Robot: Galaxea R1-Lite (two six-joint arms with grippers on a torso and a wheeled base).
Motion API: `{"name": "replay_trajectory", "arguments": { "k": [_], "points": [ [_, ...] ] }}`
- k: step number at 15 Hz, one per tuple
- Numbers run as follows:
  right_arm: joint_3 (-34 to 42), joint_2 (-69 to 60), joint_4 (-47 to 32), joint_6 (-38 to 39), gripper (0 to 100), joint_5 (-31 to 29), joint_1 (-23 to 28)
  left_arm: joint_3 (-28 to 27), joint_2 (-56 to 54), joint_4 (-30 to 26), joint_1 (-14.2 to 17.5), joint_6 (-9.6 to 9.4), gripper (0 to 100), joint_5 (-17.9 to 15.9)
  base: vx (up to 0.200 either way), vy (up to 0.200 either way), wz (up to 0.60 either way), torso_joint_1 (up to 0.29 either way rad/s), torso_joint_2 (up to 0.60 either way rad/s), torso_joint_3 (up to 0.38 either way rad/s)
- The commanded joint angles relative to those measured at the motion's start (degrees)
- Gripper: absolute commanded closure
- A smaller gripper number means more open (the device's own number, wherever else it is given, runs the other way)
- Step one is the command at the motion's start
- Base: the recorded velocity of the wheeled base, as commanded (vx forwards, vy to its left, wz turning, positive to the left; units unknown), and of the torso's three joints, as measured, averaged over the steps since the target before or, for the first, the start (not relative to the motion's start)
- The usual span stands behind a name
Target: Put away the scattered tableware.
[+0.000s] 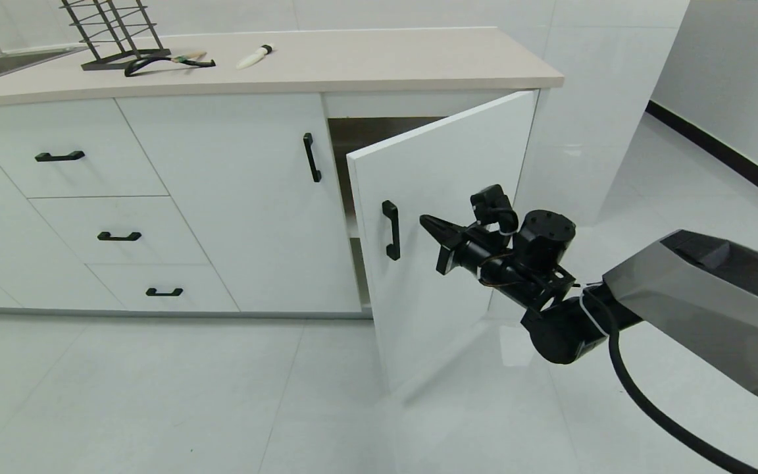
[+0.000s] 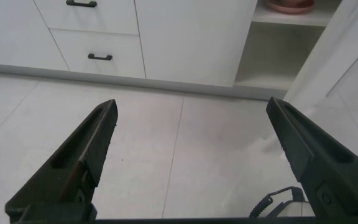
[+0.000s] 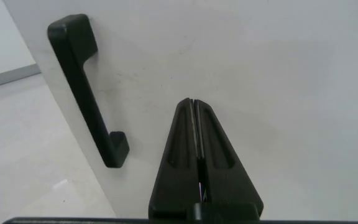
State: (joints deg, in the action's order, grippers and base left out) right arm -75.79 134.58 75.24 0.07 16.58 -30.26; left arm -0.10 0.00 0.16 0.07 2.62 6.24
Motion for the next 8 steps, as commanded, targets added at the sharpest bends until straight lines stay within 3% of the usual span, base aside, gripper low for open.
{"name": "replay_trajectory", "arguments": {
  "k": [1,5,7,8],
  "points": [
    [-3.3,2.4,0.0,0.0,100,0.0,-0.5,0.0,0.0,0.0,0.0,0.02,0,0.0,0.000,0.000,0.00,0.000,0.00,0.000],
    [-5.3,3.7,0.3,0.1,100,0.1,-0.9,0.0,0.0,0.0,0.0,0.02,0,0.0,0.000,0.000,0.00,0.000,0.00,0.000],
    [-0.9,-0.2,1.8,0.2,100,0.2,-0.9,0.0,0.0,0.0,0.0,0.02,0,0.0,0.000,0.000,0.00,0.000,0.00,0.000],
    [6.6,-6.4,1.8,0.1,100,0.3,-0.2,0.0,0.0,0.1,0.0,-0.25,0,0.0,0.000,0.000,0.00,0.000,0.00,0.000]
  ]
}}
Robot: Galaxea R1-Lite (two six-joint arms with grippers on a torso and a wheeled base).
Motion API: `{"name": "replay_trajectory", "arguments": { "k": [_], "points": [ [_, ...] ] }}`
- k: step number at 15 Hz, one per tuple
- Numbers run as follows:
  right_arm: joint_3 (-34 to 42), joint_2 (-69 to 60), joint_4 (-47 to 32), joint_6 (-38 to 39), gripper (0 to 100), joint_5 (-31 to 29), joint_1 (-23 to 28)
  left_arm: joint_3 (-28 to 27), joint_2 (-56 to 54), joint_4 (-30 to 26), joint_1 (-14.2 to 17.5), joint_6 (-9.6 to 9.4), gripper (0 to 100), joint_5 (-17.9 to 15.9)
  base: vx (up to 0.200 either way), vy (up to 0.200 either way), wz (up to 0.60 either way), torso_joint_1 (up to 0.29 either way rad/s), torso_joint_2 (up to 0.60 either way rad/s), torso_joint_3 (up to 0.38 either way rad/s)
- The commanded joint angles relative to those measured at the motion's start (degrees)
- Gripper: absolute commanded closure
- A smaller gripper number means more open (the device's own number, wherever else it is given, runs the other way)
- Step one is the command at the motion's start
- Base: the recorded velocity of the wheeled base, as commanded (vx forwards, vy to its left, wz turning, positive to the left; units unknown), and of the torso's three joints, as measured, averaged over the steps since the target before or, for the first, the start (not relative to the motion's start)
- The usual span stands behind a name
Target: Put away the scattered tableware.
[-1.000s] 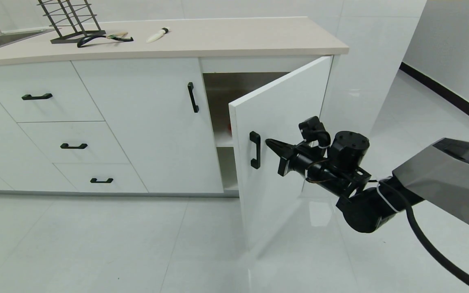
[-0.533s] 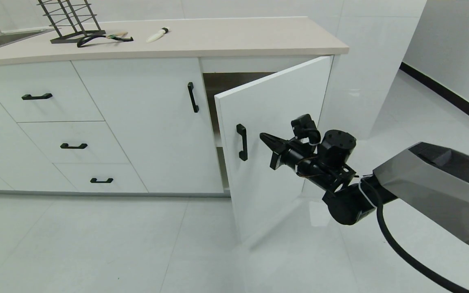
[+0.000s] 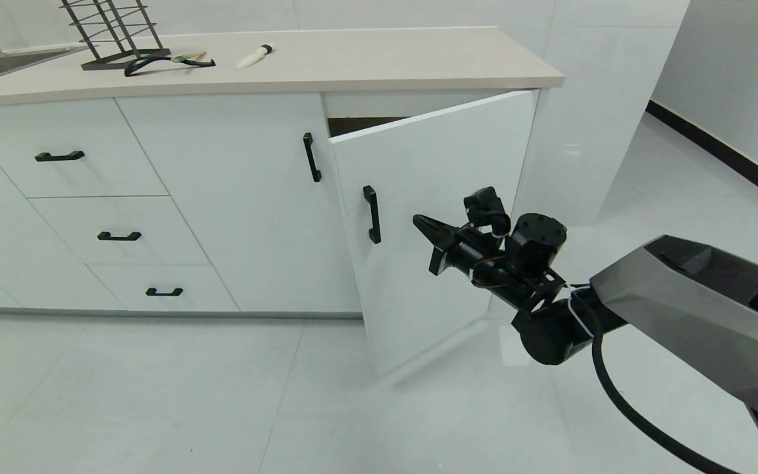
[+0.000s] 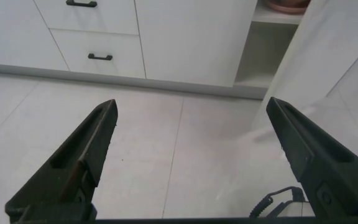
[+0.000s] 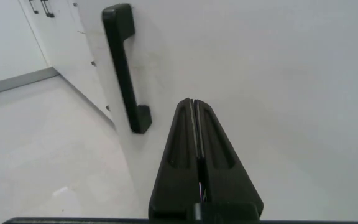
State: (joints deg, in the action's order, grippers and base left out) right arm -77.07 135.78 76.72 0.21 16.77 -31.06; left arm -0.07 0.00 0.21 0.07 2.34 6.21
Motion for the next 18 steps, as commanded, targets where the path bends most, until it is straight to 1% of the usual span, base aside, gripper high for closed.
{"name": "replay_trajectory", "arguments": {
  "k": [1,2,3,4,5,6,7,8,9,10,11,12,13,14,15,16,17,18],
  "points": [
    [12.7,-11.1,0.5,0.0,100,0.5,1.4,0.0,0.0,0.1,0.0,-0.23,0,-0.1,0.000,0.000,0.00,0.000,0.00,0.000],
    [28.2,-21.5,0.5,-1.2,100,2.2,3.6,0.0,0.0,0.0,0.0,-1.64,0,-0.9,0.000,0.000,0.00,0.000,0.00,0.000],
    [37.3,-27.8,0.6,-2.8,100,3.8,5.6,0.0,0.0,0.0,0.0,-2.78,0,-1.7,0.000,0.000,0.00,0.000,0.00,0.000],
    [44.4,-33.1,0.6,-3.9,100,4.9,7.7,0.0,0.0,-0.1,0.0,-3.83,0,-2.3,0.000,0.000,0.00,0.000,0.00,0.000],
    [55.6,-43.4,0.5,-4.3,100,5.5,11.3,0.0,0.0,-0.2,0.0,-5.33,0,-3.6,0.000,0.000,0.00,0.000,0.00,0.000],
    [59.9,-49.2,0.3,-4.4,100,5.5,13.2,0.0,0.0,-0.2,0.0,-6.21,0,-4.2,0.000,0.000,0.00,0.000,0.00,0.000],
    [66.0,-61.4,0.0,-5.3,100,5.6,19.3,0.0,0.0,-0.2,0.0,-7.00,0,-4.5,0.000,0.000,0.00,0.000,0.00,0.000],
    [69.3,-70.3,-1.0,-6.2,100,6.3,24.2,0.0,0.0,-0.2,0.0,-7.09,0,-4.5,0.000,0.000,0.00,0.000,0.00,0.000],
    [72.9,-77.6,-1.6,-6.3,100,6.5,25.8,0.0,0.0,-0.1,0.0,-7.44,0,-5.0,0.000,0.000,0.00,0.000,0.00,0.000],
    [76.9,-84.7,-2.1,-7.1,100,7.3,25.7,0.0,0.0,0.1,0.0,-7.44,0,-5.1,0.000,0.000,0.00,0.000,0.00,0.000],
    [77.1,-91.0,-4.5,-8.2,100,9.4,26.0,0.1,0.0,0.6,0.0,-7.35,0,-5.1,0.000,0.000,0.00,0.000,0.00,0.000],
    [77.1,-97.3,-8.8,-8.3,100,11.0,26.7,-0.1,0.0,3.5,0.0,-8.32,0,-5.2,0.000,0.000,0.00,0.000,0.00,0.000],
    [77.1,-105.5,-17.8,-8.4,100,11.5,27.9,-0.3,0.0,6.8,0.0,-11.48,0,-5.0,0.000,0.000,0.00,0.000,0.00,0.000],
    [77.1,-114.1,-28.5,-8.3,100,11.7,28.3,-0.1,0.0,3.6,0.0,-12.01,0,-5.2,0.000,0.000,0.00,0.000,0.00,0.000],
    [76.9,-122.4,-41.3,-8.3,100,11.4,28.8,-0.4,0.0,0.6,0.0,-11.13,0,-5.7,0.000,0.000,0.00,0.000,0.00,0.000],
    [77.0,-130.7,-53.2,-7.8,100,9.9,29.7,-0.2,0.0,1.2,0.0,-11.83,0,-7.2,0.000,0.000,0.00,0.000,0.00,0.000],
    [77.1,-135.8,-63.4,-7.0,100,6.6,31.0,-0.2,0.0,1.2,0.0,-12.10,0,-8.8,0.000,0.000,0.00,0.000,0.00,0.000],
    [77.1,-135.7,-68.7,-6.8,100,2.8,31.1,-0.4,0.0,0.9,0.0,-12.10,0,-9.8,0.000,0.000,0.00,0.000,0.00,0.000]
  ]
}}
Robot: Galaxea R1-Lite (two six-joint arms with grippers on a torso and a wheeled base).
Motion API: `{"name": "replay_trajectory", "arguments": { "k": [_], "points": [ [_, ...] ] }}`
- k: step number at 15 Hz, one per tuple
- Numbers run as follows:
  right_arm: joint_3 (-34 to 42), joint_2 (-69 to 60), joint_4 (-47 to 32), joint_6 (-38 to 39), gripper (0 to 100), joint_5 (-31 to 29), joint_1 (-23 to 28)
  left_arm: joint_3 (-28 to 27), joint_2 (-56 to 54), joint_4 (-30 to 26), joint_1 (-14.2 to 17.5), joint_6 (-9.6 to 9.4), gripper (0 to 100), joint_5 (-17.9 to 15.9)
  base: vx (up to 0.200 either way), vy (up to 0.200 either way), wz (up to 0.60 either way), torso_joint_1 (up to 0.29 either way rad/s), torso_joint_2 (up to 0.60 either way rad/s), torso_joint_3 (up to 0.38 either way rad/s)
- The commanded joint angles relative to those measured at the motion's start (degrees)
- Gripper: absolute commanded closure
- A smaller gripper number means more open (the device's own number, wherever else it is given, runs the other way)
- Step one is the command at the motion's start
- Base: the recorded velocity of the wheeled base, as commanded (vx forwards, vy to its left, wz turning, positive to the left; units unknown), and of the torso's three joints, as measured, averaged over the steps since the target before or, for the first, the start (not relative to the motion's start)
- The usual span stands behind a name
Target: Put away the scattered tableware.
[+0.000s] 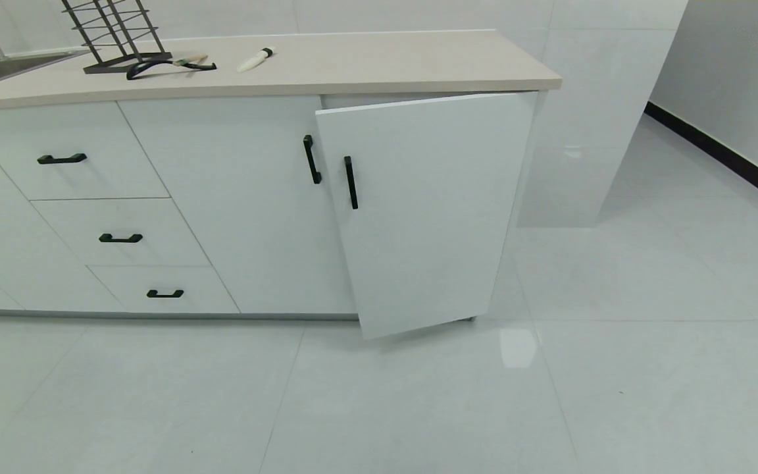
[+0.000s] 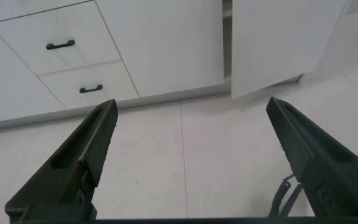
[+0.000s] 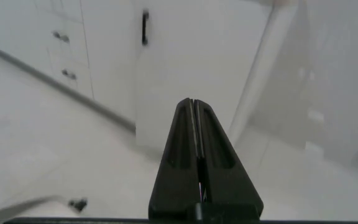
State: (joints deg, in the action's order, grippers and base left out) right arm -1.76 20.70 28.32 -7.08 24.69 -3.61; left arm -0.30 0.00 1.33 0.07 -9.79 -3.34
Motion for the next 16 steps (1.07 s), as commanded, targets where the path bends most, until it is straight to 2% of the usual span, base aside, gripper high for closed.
{"name": "replay_trajectory", "arguments": {
  "k": [1,2,3,4,6,8,9,10,14,16],
  "points": [
    [1.8,-20.7,-23.9,2.3,100,-13.5,3.7,0.0,0.0,-0.1,-0.1,0.03,0,-0.7,0.000,0.000,0.00,0.000,0.00,0.000],
    [1.7,-20.7,-27.3,4.6,100,-19.3,3.7,0.0,0.0,0.0,-0.1,0.21,0,-0.4,0.000,0.000,0.00,0.000,0.00,0.000],
    [1.8,-20.7,-28.4,7.4,100,-23.9,3.7,0.0,0.0,-0.1,0.0,0.30,0,1.8,0.000,0.000,0.00,0.000,0.00,0.000],
    [1.8,-20.7,-28.4,7.6,100,-23.6,3.7,0.0,0.0,0.0,0.0,0.65,0,3.6,0.000,0.000,0.00,0.000,0.00,0.000],
    [1.8,-20.7,-28.5,7.6,100,-23.5,3.8,0.0,0.0,-0.1,0.1,1.09,0,3.9,0.000,0.000,0.00,0.000,0.00,0.000],
    [1.8,-20.7,-28.5,7.4,100,-23.5,3.7,0.0,0.0,-0.1,0.0,0.56,0,2.7,0.000,0.000,0.00,0.000,0.00,0.000],
    [1.8,-20.7,-28.5,7.4,100,-23.5,3.7,-0.1,0.0,-0.2,0.0,0.65,0,0.5,0.000,0.000,0.00,0.000,0.00,0.000],
    [1.8,-20.7,-28.5,7.5,100,-23.5,3.7,0.0,0.0,-0.1,0.0,1.97,0,0.3,0.000,0.000,0.00,0.000,0.00,0.000],
    [1.8,-20.7,-28.5,7.6,100,-23.5,3.7,0.0,0.0,0.2,0.0,3.29,0,0.4,0.000,0.000,0.00,0.000,0.00,0.000],
    [1.8,-20.7,-28.5,7.6,100,-23.5,3.7,0.0,0.0,0.2,0.1,3.46,0,0.4,0.000,0.200,0.00,0.000,0.00,0.000]
  ]
}}
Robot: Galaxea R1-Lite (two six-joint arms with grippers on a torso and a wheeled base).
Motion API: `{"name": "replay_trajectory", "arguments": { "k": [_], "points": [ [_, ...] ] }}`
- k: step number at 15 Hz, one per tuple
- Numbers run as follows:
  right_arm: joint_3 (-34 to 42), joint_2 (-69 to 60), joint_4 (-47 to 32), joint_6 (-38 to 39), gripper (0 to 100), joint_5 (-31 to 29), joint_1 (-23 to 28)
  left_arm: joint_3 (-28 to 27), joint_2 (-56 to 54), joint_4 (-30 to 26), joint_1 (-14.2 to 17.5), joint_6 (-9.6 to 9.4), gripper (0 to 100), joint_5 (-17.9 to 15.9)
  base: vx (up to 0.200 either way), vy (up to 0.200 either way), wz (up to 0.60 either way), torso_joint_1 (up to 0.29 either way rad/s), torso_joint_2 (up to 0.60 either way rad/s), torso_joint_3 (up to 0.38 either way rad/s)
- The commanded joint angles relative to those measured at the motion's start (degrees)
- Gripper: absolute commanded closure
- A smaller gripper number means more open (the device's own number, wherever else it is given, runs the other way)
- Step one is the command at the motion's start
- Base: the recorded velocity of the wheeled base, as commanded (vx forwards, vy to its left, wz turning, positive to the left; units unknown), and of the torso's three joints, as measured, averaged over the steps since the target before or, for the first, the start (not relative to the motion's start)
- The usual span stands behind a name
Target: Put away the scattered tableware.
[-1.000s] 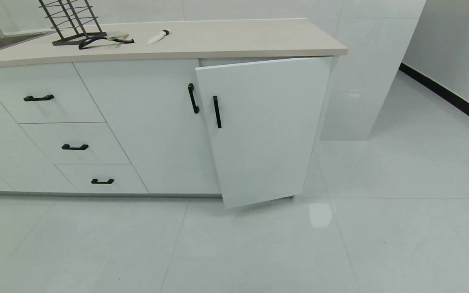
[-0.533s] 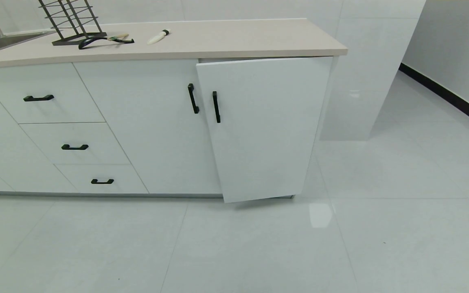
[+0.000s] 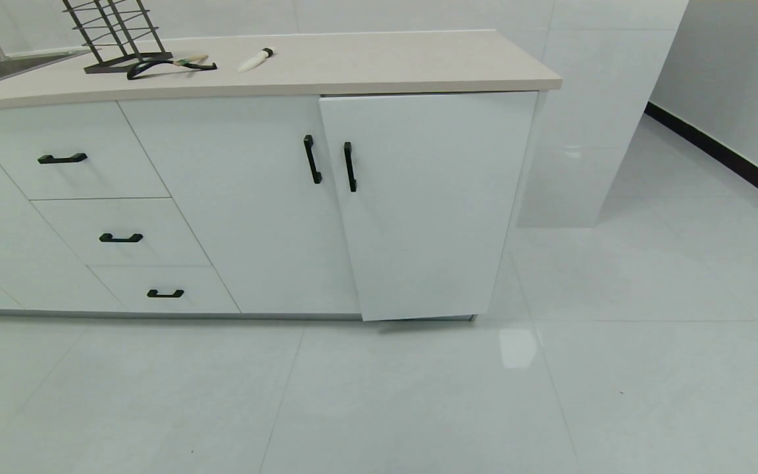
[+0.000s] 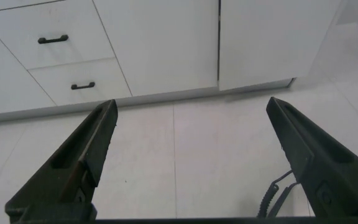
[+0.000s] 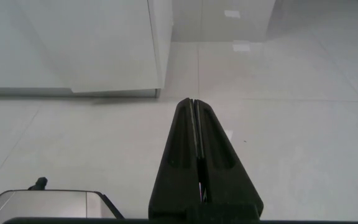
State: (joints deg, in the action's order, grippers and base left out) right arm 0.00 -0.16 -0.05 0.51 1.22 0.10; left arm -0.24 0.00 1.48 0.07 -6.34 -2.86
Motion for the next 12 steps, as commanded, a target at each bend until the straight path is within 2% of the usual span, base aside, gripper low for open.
{"name": "replay_trajectory", "arguments": {
  "k": [1,11,12],
  "points": [
    [0.0,0.2,-0.1,0.0,100,0.0,0.0,0.0,0.0,0.0,0.0,0.27,0,0.2,0.000,0.200,0.00,0.002,0.00,0.002],
    [0.0,0.2,-0.1,0.1,100,-0.1,0.0,0.0,0.0,-0.1,0.1,0.19,0,0.1,0.000,0.200,0.00,0.002,0.00,0.000],
    [0.0,0.2,-0.1,0.1,100,-0.2,0.0,0.0,0.0,-0.1,0.0,0.27,0,0.1,0.200,0.200,0.00,0.007,0.00,0.007]
  ]
}}
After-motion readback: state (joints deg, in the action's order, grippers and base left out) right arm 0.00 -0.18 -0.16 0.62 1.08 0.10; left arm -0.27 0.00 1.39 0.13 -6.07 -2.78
